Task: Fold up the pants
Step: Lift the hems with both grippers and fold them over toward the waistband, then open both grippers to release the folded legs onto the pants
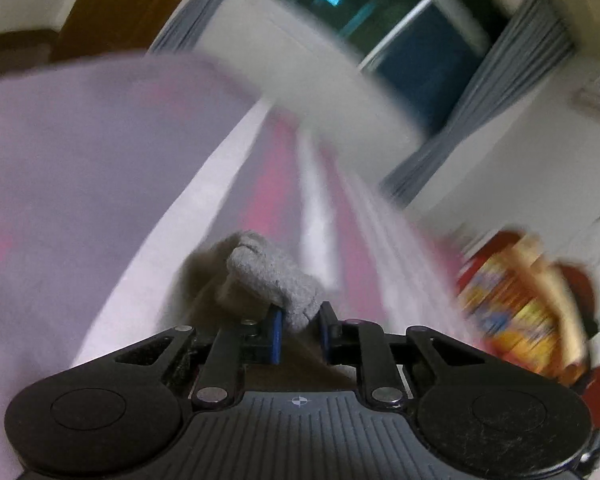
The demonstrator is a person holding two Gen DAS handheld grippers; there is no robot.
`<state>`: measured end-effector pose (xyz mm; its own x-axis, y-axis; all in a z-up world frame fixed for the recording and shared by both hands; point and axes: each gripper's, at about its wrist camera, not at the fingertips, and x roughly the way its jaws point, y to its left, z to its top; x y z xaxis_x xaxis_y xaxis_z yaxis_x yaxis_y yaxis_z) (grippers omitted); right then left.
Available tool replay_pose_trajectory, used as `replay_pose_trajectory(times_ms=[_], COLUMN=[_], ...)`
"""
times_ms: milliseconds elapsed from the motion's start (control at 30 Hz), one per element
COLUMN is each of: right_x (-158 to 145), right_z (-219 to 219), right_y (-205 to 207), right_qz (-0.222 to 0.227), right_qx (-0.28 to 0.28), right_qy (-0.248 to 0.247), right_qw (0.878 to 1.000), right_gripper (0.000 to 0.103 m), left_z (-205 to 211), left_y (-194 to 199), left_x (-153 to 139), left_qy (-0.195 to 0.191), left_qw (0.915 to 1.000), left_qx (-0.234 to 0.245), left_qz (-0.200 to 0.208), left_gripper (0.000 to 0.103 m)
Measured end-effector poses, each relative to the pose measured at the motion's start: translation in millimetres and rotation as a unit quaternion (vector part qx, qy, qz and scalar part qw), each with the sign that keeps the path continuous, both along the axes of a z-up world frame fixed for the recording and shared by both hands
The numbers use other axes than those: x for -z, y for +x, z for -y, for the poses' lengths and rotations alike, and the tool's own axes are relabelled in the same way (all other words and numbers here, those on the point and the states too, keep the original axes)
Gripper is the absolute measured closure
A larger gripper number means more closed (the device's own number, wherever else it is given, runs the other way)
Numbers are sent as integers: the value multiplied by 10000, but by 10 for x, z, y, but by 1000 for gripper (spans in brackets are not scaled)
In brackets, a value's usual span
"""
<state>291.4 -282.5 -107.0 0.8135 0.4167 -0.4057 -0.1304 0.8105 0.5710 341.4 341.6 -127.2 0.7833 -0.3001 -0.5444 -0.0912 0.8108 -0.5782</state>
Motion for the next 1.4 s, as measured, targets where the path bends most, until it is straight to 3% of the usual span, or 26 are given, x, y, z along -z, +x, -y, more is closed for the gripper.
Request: replay_pose_trajectory(times_ms=[33, 67, 100, 167, 267, 433, 500, 633, 933, 1000, 1067, 1100, 1167, 1200, 1267, 1400], right_x=[201, 515, 671, 720, 651, 410, 443, 665, 399, 543, 742, 742, 559, 445, 249, 180], right_z=[-73, -112, -83, 34, -41, 29, 37, 153, 232, 273, 228, 257, 336, 342, 417, 398], right_y=[32, 135, 161, 89, 41, -151, -214, -224, -477, -516, -425, -436, -562, -595, -634, -250], right_qz=[-344, -1107, -1370, -1314, -1290, -964, -983, -1310, -910, -1170, -1700, -1687, -1418, -1179, -780, -894], right_qx=[-90, -185, -154, 14, -110, -135, -145, -24, 26, 86, -111, -103, 214, 308, 296, 294], right_qy=[-312, -512, -311, 202, -245, -74, -206, -12, -32, 34, -231, -205, -497, -637, -830, -1487], right_qw=[9989, 9924, 9900, 9911, 9913, 9952, 9948, 9914, 9958, 9931, 9851, 9854, 9884, 9905, 9931, 9844], right_gripper=[97, 98, 98, 97, 97, 97, 97, 97, 98, 98, 97, 97, 67, 61, 60, 57], left_z=[23, 69, 78, 50, 65, 24, 54, 44, 178, 221, 218, 224, 254, 267, 260, 290], left_y=[44, 60, 20, -39, -5, -193, -207, -192, -239, -233, -236, -245, -313, -375, -431, -283], left_x=[164, 360, 418, 386, 312, 307, 378, 437, 317, 362, 365, 329, 212, 151, 130, 253], left_qy=[273, 491, 449, 166, 196, -36, 89, -120, 396, 603, 596, 612, 689, 713, 625, 654], left_qw=[9984, 9946, 9950, 9971, 9973, 9989, 9983, 9976, 9968, 9949, 9943, 9938, 9934, 9937, 9939, 9894], left_qx=[24, 113, 117, -94, -118, -166, -93, -287, -199, -166, -191, -206, -152, -128, -175, -419], left_qz=[-502, -912, -881, -741, -704, -436, -574, -623, -668, -790, -860, -907, -904, -851, -890, -1227], left_gripper=[84, 86, 86, 86, 86, 86, 86, 80, 85, 85, 85, 85, 85, 84, 84, 82])
